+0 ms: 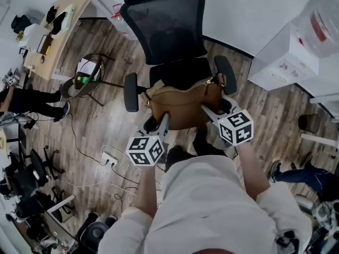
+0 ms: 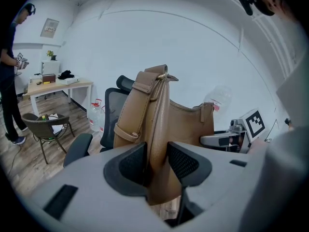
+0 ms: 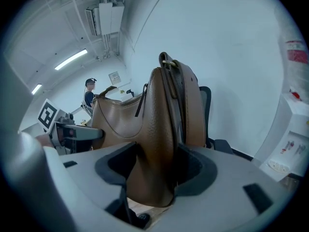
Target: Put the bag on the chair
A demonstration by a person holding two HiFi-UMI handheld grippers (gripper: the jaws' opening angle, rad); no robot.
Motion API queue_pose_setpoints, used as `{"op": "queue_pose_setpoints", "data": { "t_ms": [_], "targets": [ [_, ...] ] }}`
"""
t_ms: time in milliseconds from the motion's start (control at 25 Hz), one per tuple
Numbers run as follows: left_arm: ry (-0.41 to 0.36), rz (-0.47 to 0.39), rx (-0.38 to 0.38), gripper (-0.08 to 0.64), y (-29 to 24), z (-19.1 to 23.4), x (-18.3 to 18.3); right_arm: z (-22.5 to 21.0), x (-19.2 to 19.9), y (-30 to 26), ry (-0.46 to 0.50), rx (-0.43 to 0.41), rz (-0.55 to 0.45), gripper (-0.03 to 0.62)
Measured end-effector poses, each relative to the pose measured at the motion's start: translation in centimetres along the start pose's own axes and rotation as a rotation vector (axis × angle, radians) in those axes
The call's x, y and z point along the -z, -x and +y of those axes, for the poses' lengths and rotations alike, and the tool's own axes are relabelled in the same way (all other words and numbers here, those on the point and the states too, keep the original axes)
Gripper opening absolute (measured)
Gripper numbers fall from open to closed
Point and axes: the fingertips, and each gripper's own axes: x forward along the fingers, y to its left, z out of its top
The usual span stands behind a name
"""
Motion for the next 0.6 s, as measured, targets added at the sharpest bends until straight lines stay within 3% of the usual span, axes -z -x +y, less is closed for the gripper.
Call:
{"op": "queue_pose_setpoints", "data": {
  "t_ms": [600],
  "targets": [
    [0.039,0.063,-0.028,0.144,-2.7,0.6,1.0,-2.1,0.9,-2.0,-0.039,-0.033,0.067,0.238]
  ]
}}
